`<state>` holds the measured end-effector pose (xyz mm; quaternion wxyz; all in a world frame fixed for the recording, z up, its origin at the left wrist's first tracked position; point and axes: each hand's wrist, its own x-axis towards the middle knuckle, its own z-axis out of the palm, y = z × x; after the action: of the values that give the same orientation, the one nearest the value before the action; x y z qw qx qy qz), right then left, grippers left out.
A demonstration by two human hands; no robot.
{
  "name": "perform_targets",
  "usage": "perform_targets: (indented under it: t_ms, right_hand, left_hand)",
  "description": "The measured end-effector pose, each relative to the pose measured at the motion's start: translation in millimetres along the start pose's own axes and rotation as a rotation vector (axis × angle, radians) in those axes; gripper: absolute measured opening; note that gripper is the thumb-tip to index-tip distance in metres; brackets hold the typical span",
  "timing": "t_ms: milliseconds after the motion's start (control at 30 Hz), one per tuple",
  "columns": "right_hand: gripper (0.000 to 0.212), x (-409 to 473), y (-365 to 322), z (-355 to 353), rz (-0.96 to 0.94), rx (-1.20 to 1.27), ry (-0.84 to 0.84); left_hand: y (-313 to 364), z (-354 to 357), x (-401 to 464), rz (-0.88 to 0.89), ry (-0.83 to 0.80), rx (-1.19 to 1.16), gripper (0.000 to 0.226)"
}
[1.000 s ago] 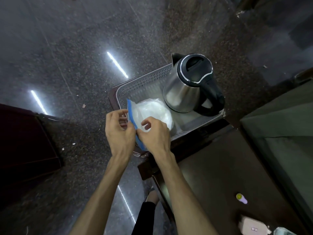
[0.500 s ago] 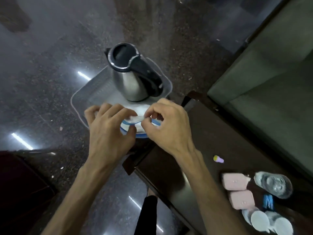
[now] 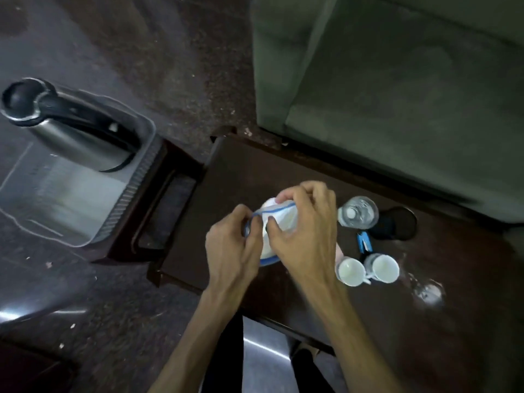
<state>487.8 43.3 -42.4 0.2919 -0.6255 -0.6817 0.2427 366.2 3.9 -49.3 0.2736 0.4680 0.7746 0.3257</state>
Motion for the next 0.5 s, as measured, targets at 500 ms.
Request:
perform_targets:
  t_ms: [500]
  right_hand:
    - [0.011, -108, 193, -79, 0.844, 0.298, -0.188]
  left_hand:
    - [17, 194, -146, 0.016, -0.217, -0.137, 0.017]
